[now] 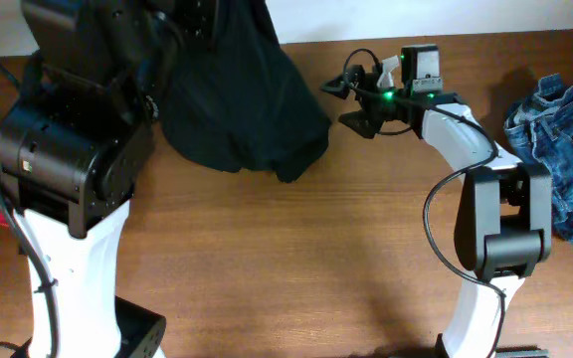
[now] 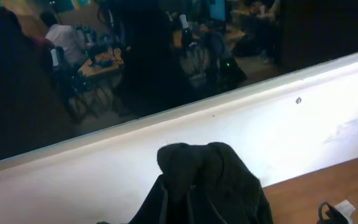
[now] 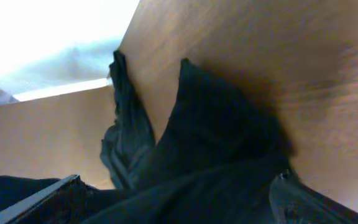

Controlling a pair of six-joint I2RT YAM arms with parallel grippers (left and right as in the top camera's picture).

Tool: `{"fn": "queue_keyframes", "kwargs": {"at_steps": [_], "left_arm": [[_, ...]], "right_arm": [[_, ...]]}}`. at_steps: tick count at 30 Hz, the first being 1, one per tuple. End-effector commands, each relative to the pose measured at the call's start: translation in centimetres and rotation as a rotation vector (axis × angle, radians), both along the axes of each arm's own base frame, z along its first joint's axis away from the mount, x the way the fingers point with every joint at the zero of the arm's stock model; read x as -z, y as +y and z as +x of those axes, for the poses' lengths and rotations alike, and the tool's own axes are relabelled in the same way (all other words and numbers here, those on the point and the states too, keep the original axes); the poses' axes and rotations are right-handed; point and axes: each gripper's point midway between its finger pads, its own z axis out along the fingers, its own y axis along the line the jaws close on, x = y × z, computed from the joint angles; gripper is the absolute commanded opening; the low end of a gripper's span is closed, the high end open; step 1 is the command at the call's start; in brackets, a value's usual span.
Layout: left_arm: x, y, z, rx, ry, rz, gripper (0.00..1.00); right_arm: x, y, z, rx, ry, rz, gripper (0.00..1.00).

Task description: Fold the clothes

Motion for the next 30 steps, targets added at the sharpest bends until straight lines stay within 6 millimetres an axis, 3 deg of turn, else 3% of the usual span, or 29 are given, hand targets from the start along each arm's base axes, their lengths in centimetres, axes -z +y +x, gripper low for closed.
{"fn": "queue_keyframes", "kwargs": {"at_steps": [1,6,10,14,19,22,24,25,27,29,30], "left_arm": [[-2.0,0.8,-1.4,0.000,-0.053,-0.025,0.01],[-1.7,0.8,-1.4,0.001,-0.043,-0.020,0.01],[-1.7,0.8,-1.4,0.001,-0.041,-0.020,0.01],[-1.6,0.8,-1.4,0.001,-0.039,-0.022,0.01],[-1.3,0.8,-1.4,0.001,-0.028,-0.017,0.01],[-1.2,0.8,-1.5,0.001,-0.024,-0.015,0.01],[-1.2,0.8,-1.5,0.000,-0.024,-0.015,0.01],[-1.2,0.8,-1.5,0.000,-0.024,-0.015,0.01],[-1.2,0.9,-1.4,-0.004,-0.024,-0.014,0.01],[-1.2,0.9,-1.4,-0.005,-0.024,-0.014,0.01],[-1.2,1.0,-1.4,-0.012,-0.023,-0.012,0.01]], "right_arm": [[-0.1,-0.2,-1.2,0.002,0.085,0.047,0.99],[1.4,-3.3,-1.5,0.147,0.271,0.059,0.99],[1.9,-3.6,-1.2,0.292,0.438,0.111,1.00],[2.7,-1.0,-1.6,0.343,0.509,0.082,1.00],[2.5,2.6,-1.6,0.330,0.479,0.063,1.00],[2.6,3.2,-1.8,0.327,0.485,0.058,0.84],[2.7,3.3,-1.9,0.320,0.483,0.051,0.62],[2.8,3.2,-1.9,0.294,0.437,0.019,0.43],[3.2,2.4,-1.5,0.217,0.287,-0.085,0.19],[3.5,1.4,-1.2,0.169,0.197,-0.158,0.04],[3.6,0.4,-1.0,0.156,0.163,-0.188,0.04]]}}
